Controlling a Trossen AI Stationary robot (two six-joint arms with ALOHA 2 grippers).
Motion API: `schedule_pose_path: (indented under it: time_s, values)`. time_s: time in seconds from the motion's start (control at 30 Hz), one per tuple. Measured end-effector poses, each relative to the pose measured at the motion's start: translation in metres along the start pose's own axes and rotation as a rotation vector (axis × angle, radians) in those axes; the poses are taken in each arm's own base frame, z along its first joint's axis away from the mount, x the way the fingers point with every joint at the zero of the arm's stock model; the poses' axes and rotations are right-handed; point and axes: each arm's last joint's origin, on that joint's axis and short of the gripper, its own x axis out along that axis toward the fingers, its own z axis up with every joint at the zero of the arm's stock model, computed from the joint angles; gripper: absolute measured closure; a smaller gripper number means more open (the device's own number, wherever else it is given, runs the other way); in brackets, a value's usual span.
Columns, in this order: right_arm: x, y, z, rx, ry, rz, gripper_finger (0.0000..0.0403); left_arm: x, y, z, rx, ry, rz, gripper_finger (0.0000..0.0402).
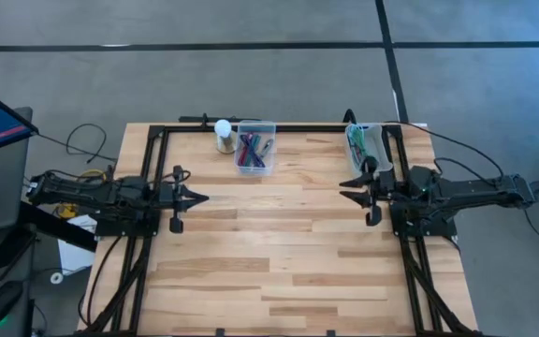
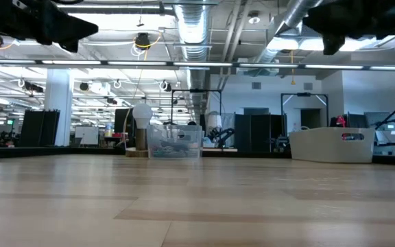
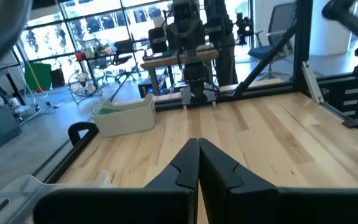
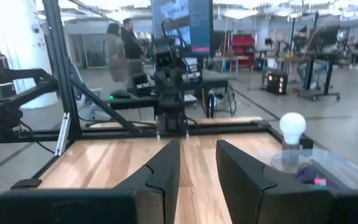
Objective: Pick & Place USB Port
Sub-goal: Return to Home Position
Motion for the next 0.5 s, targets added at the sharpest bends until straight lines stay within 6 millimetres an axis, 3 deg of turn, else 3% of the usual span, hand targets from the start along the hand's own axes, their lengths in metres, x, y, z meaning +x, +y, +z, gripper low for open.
schedule_pose_path:
  time_s: [0.5]
  values:
    - [-0.032,-0.001,0.003,-0.011,-0.113,0.014,0.0305,-0.019,0.001,0.005,0.015,-0.096,-0.113,0.0395]
